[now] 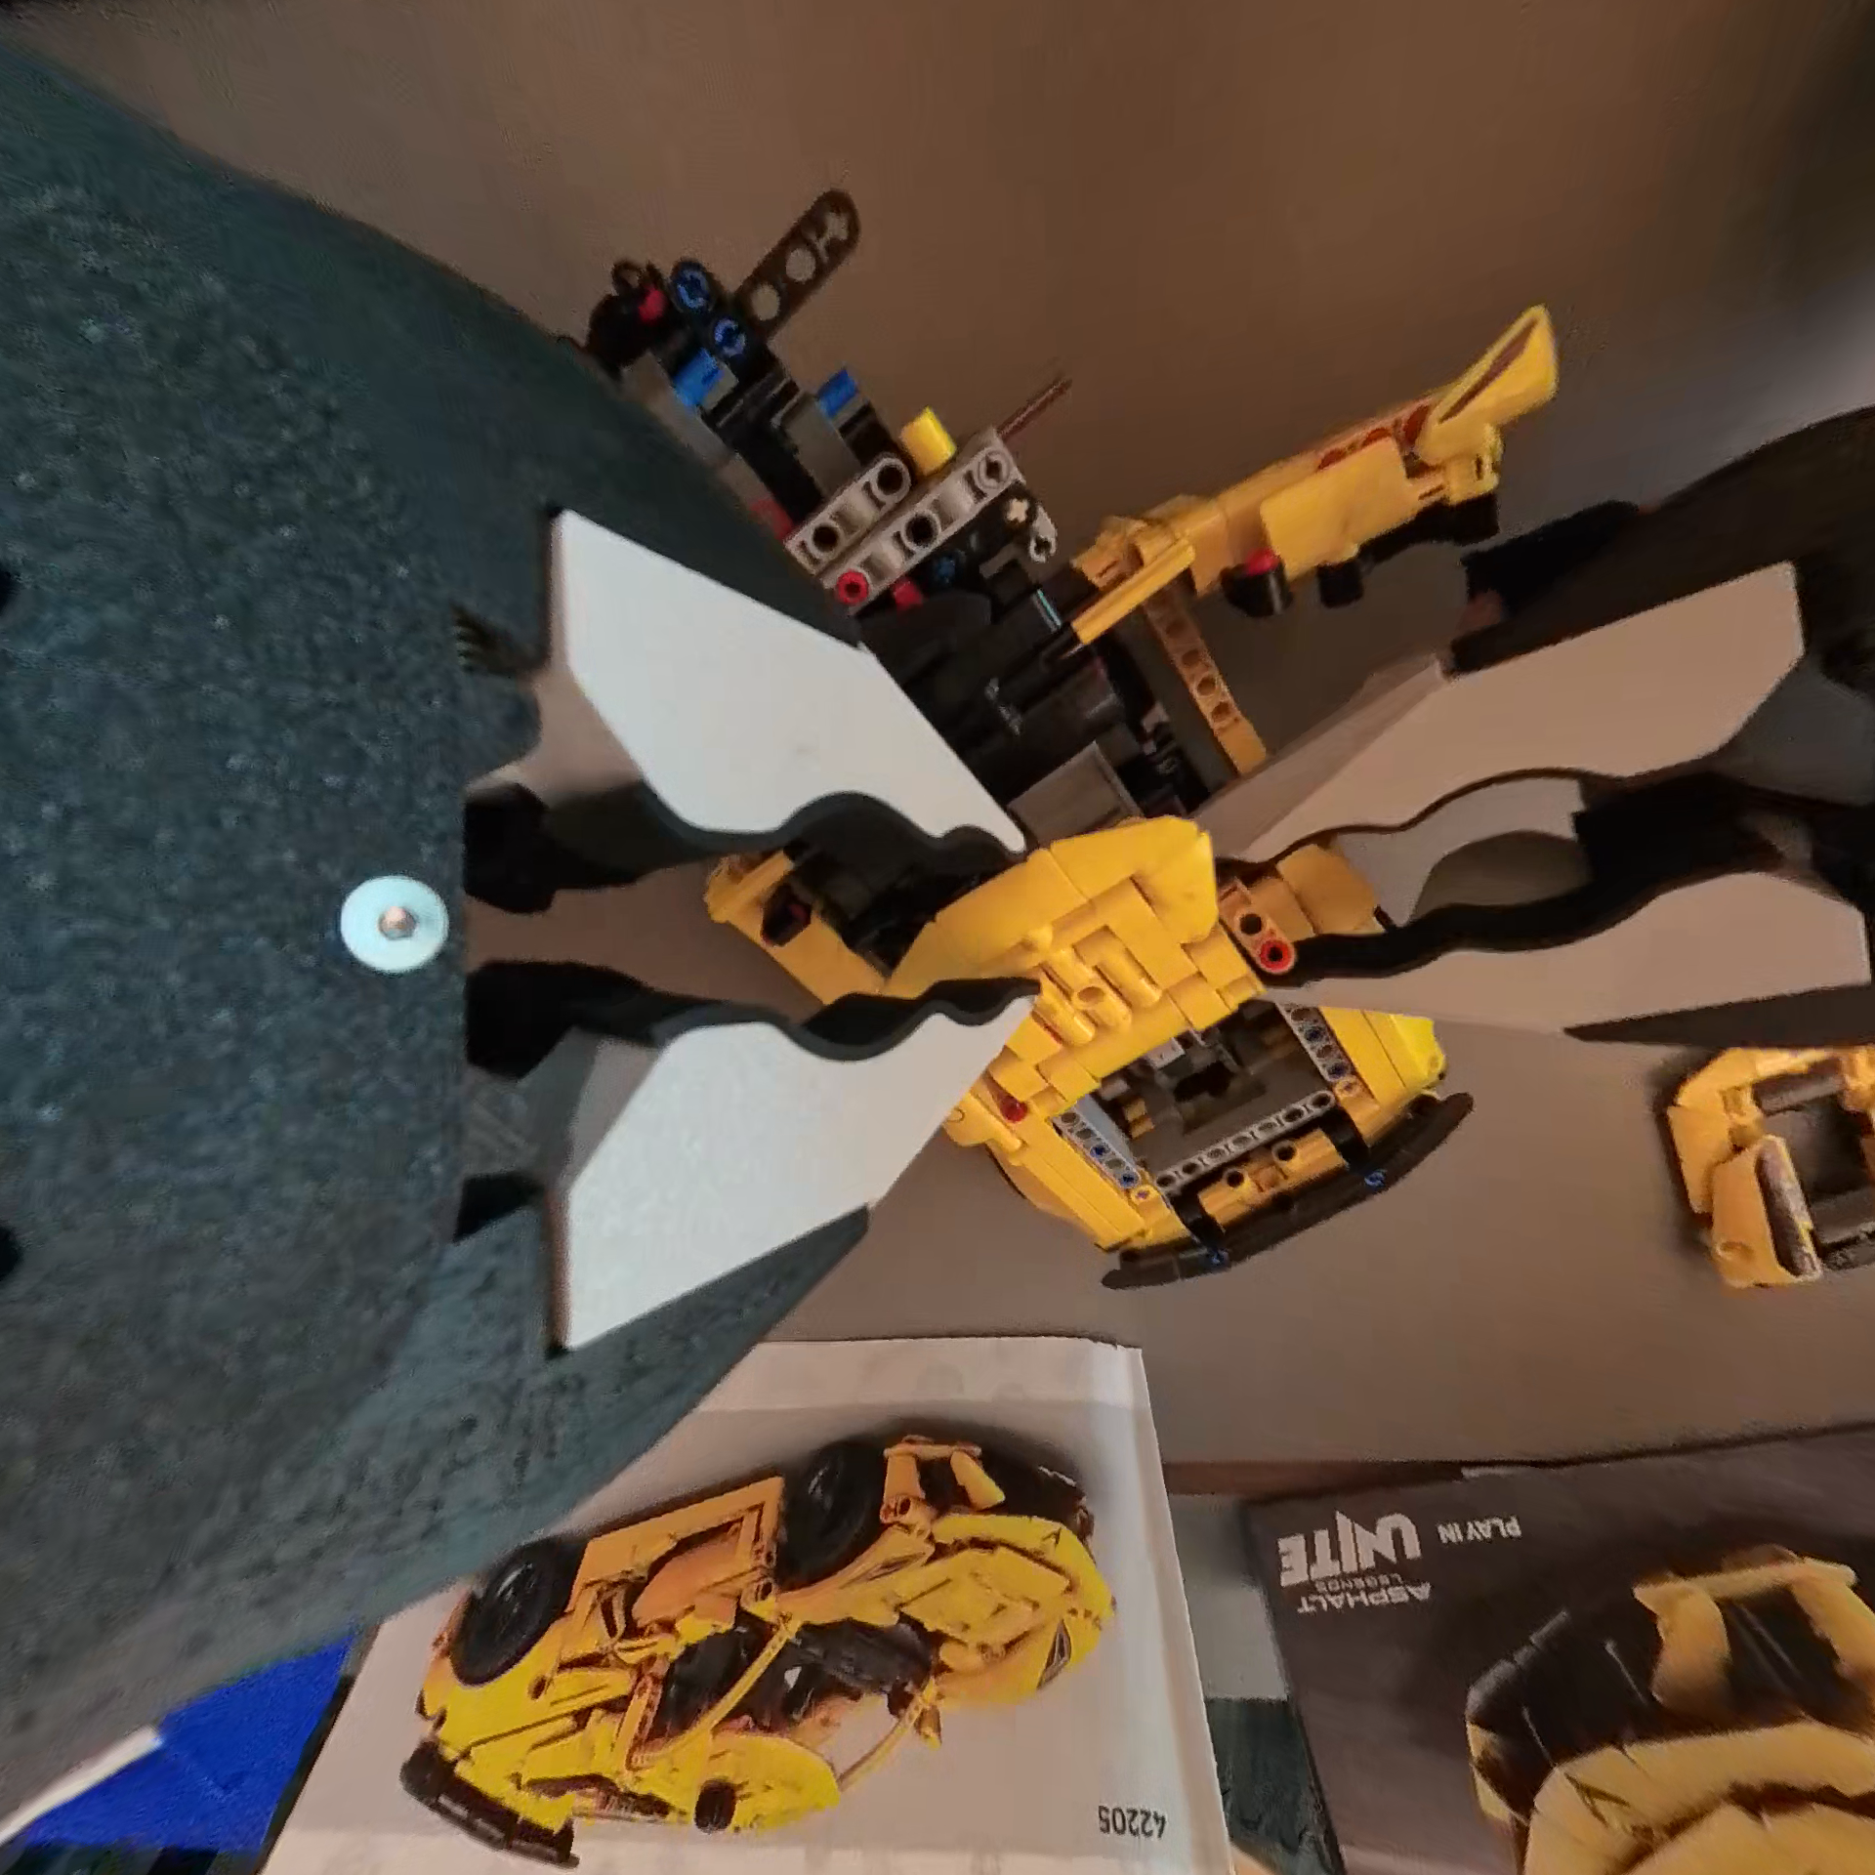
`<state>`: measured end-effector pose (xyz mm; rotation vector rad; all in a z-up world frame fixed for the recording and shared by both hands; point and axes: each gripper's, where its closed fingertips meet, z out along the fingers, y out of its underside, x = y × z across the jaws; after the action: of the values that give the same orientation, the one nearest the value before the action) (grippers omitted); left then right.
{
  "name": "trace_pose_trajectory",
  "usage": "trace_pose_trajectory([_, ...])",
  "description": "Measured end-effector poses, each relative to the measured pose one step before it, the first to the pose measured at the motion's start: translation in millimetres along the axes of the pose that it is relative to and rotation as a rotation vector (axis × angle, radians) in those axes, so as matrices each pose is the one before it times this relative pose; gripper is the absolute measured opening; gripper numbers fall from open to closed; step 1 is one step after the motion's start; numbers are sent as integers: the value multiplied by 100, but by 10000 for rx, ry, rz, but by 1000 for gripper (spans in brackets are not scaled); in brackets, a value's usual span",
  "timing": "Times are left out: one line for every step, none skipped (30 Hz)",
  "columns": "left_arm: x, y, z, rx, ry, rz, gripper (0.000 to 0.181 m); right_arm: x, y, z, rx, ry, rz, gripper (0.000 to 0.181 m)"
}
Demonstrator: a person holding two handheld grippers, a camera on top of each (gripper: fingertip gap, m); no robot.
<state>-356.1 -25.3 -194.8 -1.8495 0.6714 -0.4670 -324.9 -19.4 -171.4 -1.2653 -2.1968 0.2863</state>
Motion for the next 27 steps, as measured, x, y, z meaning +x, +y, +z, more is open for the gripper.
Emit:
trace_pose_trajectory([168, 337, 92, -199, 34, 92, 28, -459, 285, 228, -234, 99, -258, 20])
trace_pose_trajectory([152, 365, 105, -175, 18, 119, 28, -477, 239, 240, -209, 160, -255, 21])
trace_pose_trajectory([89, 248, 76, -80, -8, 59, 28, -309, 134, 191, -108, 215, -97, 21])
trace_pose_trajectory([64, 142, 23, -29, 31, -27, 27, -233, 63, 109, -22, 139, 8, 22])
trace_pose_trajectory([91, 108, -21, -50, 91, -60, 27, -236, -16, 41, 77, 80, 70, 22])
trace_pose_trajectory([77, 59, -43, -27, 76, -72, 27, -166, -70, 13, 157, 119, 111, 22])
trace_pose_trajectory([72, 79, -32, -20, 73, -82, 27, -208, -48, 43, 161, 118, 99, 23])
trace_pose_trajectory([128, 129, -5, -40, 107, -114, 27, -357, 32, 82, 143, 43, 95, 23])
trace_pose_trajectory([211, 142, 12, -33, 167, -175, 27, -539, 151, 163, 89, -68, 145, 24])
trace_pose_trajectory([151, 3, -12, 75, 160, -254, 26, -345, 150, 181, 88, 39, 280, 26])
trace_pose_trajectory([25, -131, -62, 134, 117, -269, 25, 28, -230, -90, 372, 218, 282, 27])
trace_pose_trajectory([58, -56, -48, 61, 161, -204, 25, -167, -26, -66, 226, -42, 327, 28])
trace_pose_trajectory([73, -62, -25, 61, 149, -147, 24, -248, -281, -182, 286, -236, 536, 33])
trace_pose_trajectory([38, -34, 1, 62, 97, -105, 24, -287, -546, -206, 409, -370, 756, 45])
trace_pose_trajectory([3, -18, 4, 50, 56, -16, 24, -208, -714, -131, 485, -346, 754, 56])
trace_pose_trajectory([-6, 2, 7, 29, 17, 75, 23, -144, -521, 151, 393, -163, 430, 62])
trace_pose_trajectory([5, 10, 6, 2, -3, 105, 23, -80, -12, 521, 86, 117, -149, 64])
trace_pose_trajectory([17, 9, -3, -10, -10, 109, 23, 341, 471, 832, -239, 586, -646, 65])
trace_pose_trajectory([23, 29, -8, -15, -24, 101, 23, 554, 452, 874, -292, 886, -784, 64])
trace_pose_trajectory([-28, 14, -31, -5, -53, 119, 23, 691, -164, 415, 74, 1054, -793, 54])
trace_pose_trajectory([-50, -7, -41, 6, -56, 146, 23, 327, -220, 236, 91, 637, -761, 48])
trace_pose_trajectory([-12, 18, -18, -8, -23, 134, 23, 75, 4, 210, -104, 238, -341, 47])
trace_pose_trajectory([-54, -3, -2, 0, -34, 112, 23, 57, 121, 163, -179, 17, 5, 45])
trace_pose_trajectory([-111, -9, -22, 4, -35, 60, 23, 125, 16, 32, -15, 6, 128, 43])
trace_pose_trajectory([-80, -16, -15, 11, 10, -16, 22, 85, 47, 36, 34, -48, 196, 43])
trace_pose_trajectory([-30, -14, -9, 9, 27, -24, 22, 62, 0, 3, 107, -54, 245, 42])
trace_pose_trajectory([0, 2, 8, 5, 3, 6, 22, 54, 41, -29, 72, -29, 207, 41])
